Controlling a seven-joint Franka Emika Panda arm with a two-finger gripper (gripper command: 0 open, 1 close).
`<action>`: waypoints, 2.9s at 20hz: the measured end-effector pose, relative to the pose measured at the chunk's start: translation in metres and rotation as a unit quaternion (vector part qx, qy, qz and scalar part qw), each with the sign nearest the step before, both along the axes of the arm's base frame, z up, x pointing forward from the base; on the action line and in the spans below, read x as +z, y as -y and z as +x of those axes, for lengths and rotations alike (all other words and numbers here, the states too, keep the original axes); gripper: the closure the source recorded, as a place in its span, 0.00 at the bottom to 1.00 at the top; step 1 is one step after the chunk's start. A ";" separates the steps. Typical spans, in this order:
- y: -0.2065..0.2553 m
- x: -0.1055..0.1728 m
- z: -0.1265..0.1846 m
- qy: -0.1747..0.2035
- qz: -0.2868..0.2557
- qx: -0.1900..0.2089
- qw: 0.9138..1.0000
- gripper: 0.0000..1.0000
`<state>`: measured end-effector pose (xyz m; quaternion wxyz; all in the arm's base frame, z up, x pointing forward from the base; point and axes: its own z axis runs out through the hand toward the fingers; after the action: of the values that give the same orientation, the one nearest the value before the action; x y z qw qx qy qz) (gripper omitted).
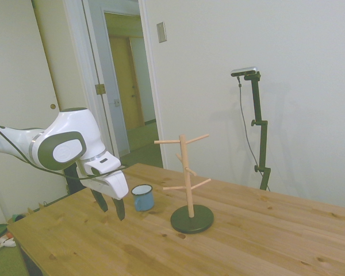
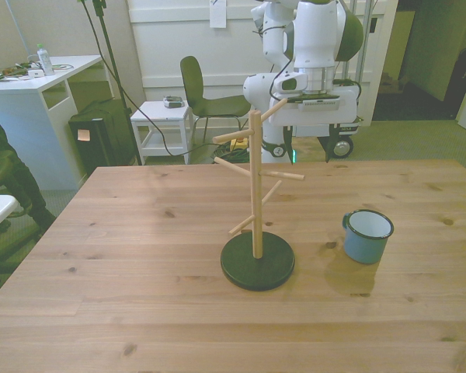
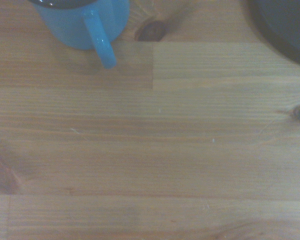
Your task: Hang the mug
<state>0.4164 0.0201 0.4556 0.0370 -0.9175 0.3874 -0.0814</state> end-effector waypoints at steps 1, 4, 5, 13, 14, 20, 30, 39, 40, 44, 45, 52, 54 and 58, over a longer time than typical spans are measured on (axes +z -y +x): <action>-0.002 0.005 0.003 0.004 -0.002 0.003 1.000 0.00; -0.009 0.026 0.017 0.023 -0.011 0.014 1.000 0.00; -0.012 0.034 0.023 0.029 -0.016 0.019 0.999 0.00; -0.055 0.064 0.088 0.035 -0.054 0.077 0.995 0.00; -0.064 0.065 0.096 0.033 -0.060 0.083 0.994 0.00; -0.129 0.049 0.128 0.026 -0.094 0.118 0.988 0.00; -0.166 0.005 0.140 0.001 -0.099 0.135 0.986 0.00; -0.154 -0.030 0.154 -0.004 -0.095 0.135 0.986 0.00; -0.153 -0.031 0.155 -0.004 -0.095 0.136 0.986 0.00; -0.147 -0.034 0.161 0.005 -0.095 0.151 0.984 0.00; -0.146 -0.036 0.162 0.007 -0.095 0.156 0.983 0.00; -0.154 -0.046 0.172 0.006 -0.100 0.174 0.980 0.00; -0.158 -0.053 0.177 0.003 -0.104 0.180 0.978 0.00; -0.161 -0.065 0.186 -0.003 -0.106 0.181 0.978 0.00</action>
<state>0.6025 0.1812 0.3907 -0.0478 -0.9715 0.2038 -0.1111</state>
